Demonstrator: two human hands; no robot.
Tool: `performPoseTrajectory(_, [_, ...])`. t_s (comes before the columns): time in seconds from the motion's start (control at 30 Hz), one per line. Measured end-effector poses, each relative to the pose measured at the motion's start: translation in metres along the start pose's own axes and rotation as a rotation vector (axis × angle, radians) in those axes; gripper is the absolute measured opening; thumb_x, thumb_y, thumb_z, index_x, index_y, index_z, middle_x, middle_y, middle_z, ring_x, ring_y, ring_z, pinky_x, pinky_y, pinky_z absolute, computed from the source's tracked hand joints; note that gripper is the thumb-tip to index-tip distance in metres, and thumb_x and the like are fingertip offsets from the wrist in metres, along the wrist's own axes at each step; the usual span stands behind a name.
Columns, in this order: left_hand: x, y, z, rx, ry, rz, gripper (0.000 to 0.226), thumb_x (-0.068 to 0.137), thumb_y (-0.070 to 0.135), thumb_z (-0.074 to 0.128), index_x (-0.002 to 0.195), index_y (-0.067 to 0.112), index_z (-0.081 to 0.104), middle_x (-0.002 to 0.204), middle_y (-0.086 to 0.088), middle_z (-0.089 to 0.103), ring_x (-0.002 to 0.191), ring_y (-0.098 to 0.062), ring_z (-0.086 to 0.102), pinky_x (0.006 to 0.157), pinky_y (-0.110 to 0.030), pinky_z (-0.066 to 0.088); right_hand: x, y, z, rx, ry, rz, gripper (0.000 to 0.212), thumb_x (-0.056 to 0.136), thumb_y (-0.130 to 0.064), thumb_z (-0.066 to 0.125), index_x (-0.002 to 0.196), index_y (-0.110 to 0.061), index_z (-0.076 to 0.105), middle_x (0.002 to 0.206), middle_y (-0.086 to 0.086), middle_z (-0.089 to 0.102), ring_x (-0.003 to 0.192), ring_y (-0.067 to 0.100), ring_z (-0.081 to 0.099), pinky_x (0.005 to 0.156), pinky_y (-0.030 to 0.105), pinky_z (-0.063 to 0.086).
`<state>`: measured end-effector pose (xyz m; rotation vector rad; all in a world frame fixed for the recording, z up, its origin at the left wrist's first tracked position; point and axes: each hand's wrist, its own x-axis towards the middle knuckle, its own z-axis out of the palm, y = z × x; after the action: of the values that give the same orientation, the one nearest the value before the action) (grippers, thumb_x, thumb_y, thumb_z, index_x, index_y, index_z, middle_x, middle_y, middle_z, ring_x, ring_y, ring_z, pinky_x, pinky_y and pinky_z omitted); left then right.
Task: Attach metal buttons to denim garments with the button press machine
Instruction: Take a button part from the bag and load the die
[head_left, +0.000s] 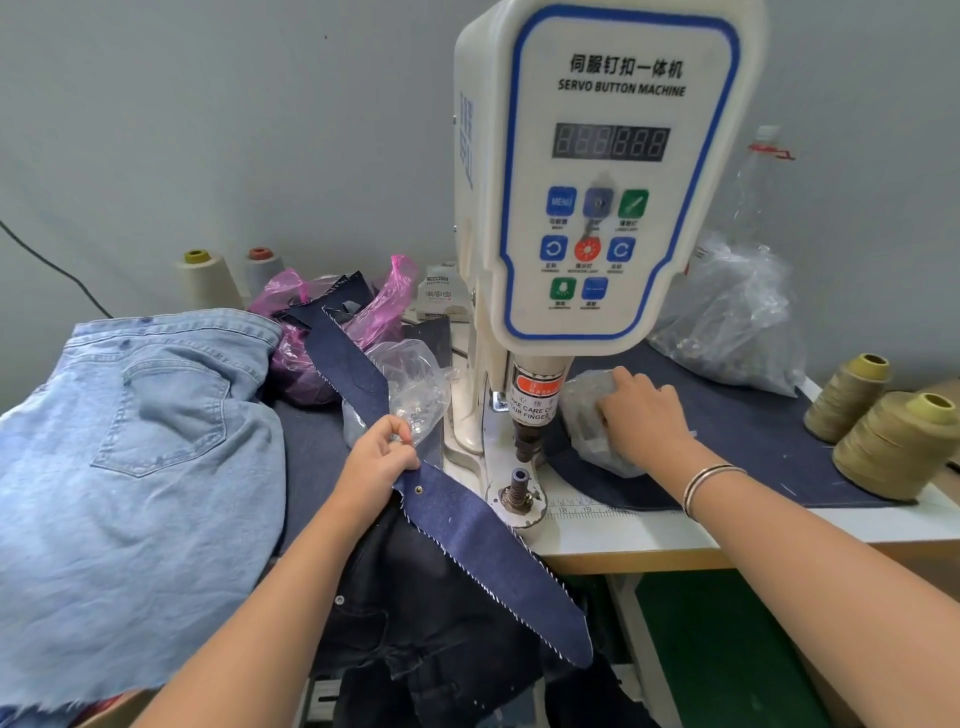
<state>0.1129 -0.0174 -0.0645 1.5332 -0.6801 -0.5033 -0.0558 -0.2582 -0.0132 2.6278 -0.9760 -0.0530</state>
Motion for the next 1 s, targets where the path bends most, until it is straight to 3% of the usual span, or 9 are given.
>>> performPoseTrajectory(0.1, [0.001, -0.001, 0.0, 0.009, 0.0, -0.003, 0.017, 0.058, 0.007, 0.048, 0.072, 0.013, 0.041, 0.048, 0.01, 0.028, 0.042, -0.002, 0.022, 0.04, -0.016, 0.019, -0.003, 0.005, 0.0, 0.219, 0.002, 0.079, 0.014, 0.092, -0.022, 0.053, 0.094, -0.016, 0.065, 0.118, 0.006, 0.039, 0.106, 0.027, 0.042, 0.096, 0.045, 0.037])
performPoseTrajectory(0.2, [0.001, 0.0, 0.001, 0.0, 0.006, -0.012, 0.017, 0.057, 0.007, 0.048, 0.072, 0.013, 0.04, 0.048, 0.01, 0.029, 0.042, -0.002, 0.022, 0.04, -0.015, 0.019, -0.01, 0.011, -0.003, 0.409, 0.038, 0.147, 0.016, 0.091, -0.025, 0.058, 0.089, -0.015, 0.07, 0.116, 0.005, 0.041, 0.112, 0.028, 0.038, 0.111, 0.058, 0.02])
performPoseTrajectory(0.3, [0.0, 0.0, 0.001, -0.013, 0.0, -0.015, 0.018, 0.057, 0.006, 0.048, 0.071, 0.013, 0.04, 0.047, 0.01, 0.028, 0.041, -0.002, 0.021, 0.039, -0.015, 0.019, -0.027, 0.019, -0.011, 0.471, 0.232, 0.169, 0.01, 0.084, -0.025, 0.069, 0.081, -0.018, 0.074, 0.12, 0.006, 0.045, 0.123, 0.029, 0.031, 0.112, 0.063, 0.006])
performPoseTrajectory(0.37, [0.001, 0.0, 0.001, -0.02, -0.002, -0.018, 0.018, 0.057, 0.006, 0.048, 0.071, 0.013, 0.04, 0.047, 0.01, 0.028, 0.041, -0.002, 0.022, 0.039, -0.015, 0.019, -0.044, 0.021, -0.016, 0.516, 0.482, 0.181, 0.006, 0.077, -0.022, 0.077, 0.075, -0.017, 0.075, 0.118, 0.009, 0.051, 0.122, 0.031, 0.035, 0.112, 0.058, 0.009])
performPoseTrajectory(0.43, [0.001, 0.0, 0.001, -0.014, -0.003, -0.015, 0.017, 0.058, 0.007, 0.048, 0.071, 0.013, 0.04, 0.047, 0.01, 0.029, 0.041, -0.001, 0.022, 0.039, -0.015, 0.02, -0.062, 0.015, -0.023, 0.697, 0.634, 0.218, 0.008, 0.074, -0.023, 0.078, 0.07, -0.02, 0.072, 0.106, 0.005, 0.056, 0.108, 0.025, 0.045, 0.102, 0.04, 0.024])
performPoseTrajectory(0.53, [0.001, 0.0, 0.0, 0.014, 0.003, -0.004, 0.016, 0.058, 0.008, 0.049, 0.071, 0.014, 0.041, 0.05, 0.008, 0.03, 0.043, -0.002, 0.023, 0.041, -0.016, 0.02, -0.09, -0.017, -0.035, 1.545, 0.274, 0.277, 0.013, 0.079, -0.02, 0.075, 0.067, -0.023, 0.069, 0.068, -0.006, 0.058, 0.061, 0.01, 0.05, 0.059, 0.022, 0.039])
performPoseTrajectory(0.6, [0.001, 0.0, 0.0, 0.015, 0.005, -0.004, 0.016, 0.058, 0.008, 0.049, 0.071, 0.015, 0.041, 0.053, 0.005, 0.03, 0.046, -0.004, 0.024, 0.043, -0.017, 0.02, -0.103, -0.04, -0.031, 1.923, -0.077, 0.357, 0.018, 0.083, -0.014, 0.071, 0.065, -0.017, 0.066, 0.05, -0.005, 0.047, 0.041, 0.009, 0.036, 0.04, 0.018, 0.028])
performPoseTrajectory(0.73, [0.0, 0.0, 0.001, -0.001, 0.006, -0.01, 0.017, 0.058, 0.007, 0.049, 0.07, 0.015, 0.04, 0.049, 0.01, 0.03, 0.044, -0.002, 0.024, 0.041, -0.016, 0.02, -0.105, -0.064, -0.025, 2.222, -0.346, 0.4, 0.033, 0.087, -0.011, 0.064, 0.058, -0.013, 0.05, 0.051, -0.001, 0.042, 0.033, 0.007, 0.03, 0.034, 0.018, 0.02])
performPoseTrajectory(1.0, [0.001, 0.0, 0.001, -0.01, 0.002, -0.02, 0.017, 0.058, 0.007, 0.049, 0.07, 0.015, 0.04, 0.051, 0.009, 0.031, 0.046, -0.003, 0.025, 0.043, -0.017, 0.021, -0.101, -0.074, -0.028, 2.438, -0.58, 0.46, 0.012, 0.071, -0.015, 0.071, 0.073, -0.008, 0.063, 0.053, -0.002, 0.046, 0.03, 0.004, 0.031, 0.03, 0.015, 0.024])
